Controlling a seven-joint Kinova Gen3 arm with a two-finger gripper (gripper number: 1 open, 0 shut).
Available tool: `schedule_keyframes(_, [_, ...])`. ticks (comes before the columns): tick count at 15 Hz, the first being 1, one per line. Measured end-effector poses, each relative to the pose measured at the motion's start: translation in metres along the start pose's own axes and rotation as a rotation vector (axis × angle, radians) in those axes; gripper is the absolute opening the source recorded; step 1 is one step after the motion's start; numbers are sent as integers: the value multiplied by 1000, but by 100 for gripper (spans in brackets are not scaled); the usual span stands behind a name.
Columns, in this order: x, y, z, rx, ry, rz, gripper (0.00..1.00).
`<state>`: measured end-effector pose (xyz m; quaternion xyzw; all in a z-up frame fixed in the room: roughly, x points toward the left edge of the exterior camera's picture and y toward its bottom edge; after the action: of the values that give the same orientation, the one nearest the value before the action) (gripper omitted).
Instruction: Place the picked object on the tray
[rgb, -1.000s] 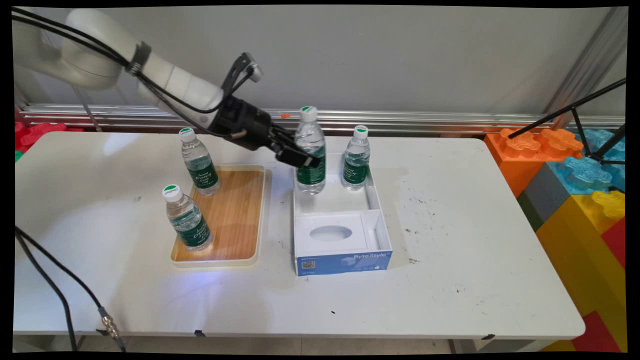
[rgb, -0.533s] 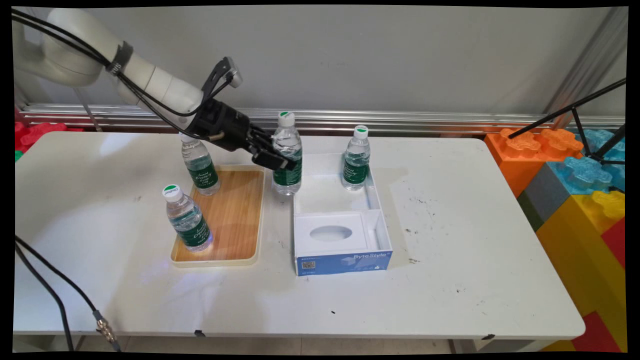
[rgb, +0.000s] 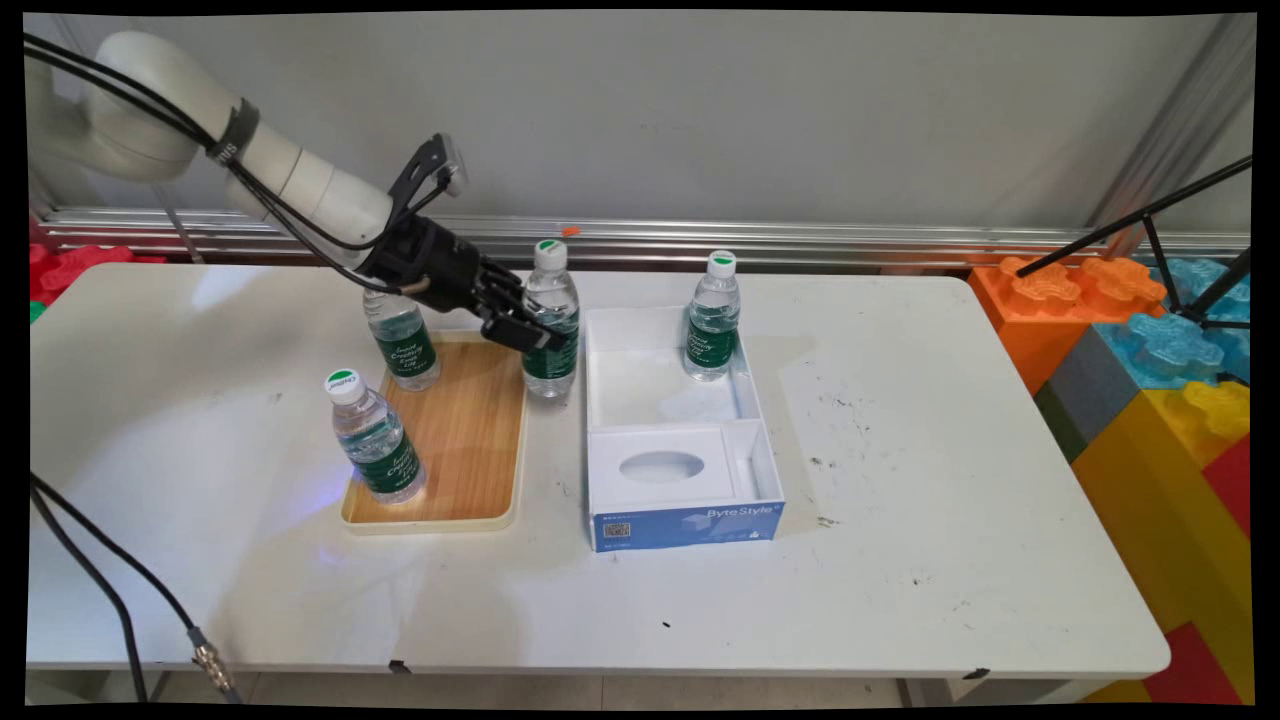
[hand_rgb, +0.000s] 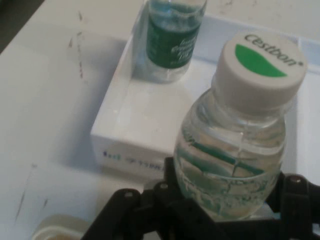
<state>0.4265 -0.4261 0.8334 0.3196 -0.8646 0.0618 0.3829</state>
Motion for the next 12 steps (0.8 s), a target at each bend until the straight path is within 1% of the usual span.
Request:
schedule_keyframes(6, [-32, -19, -9, 20, -62, 11, 0])
schedule_keyframes(9, [-46, -25, -12, 23, -86, 12, 0])
schedule_keyframes(12, [-57, -26, -12, 20, -102, 8, 0])
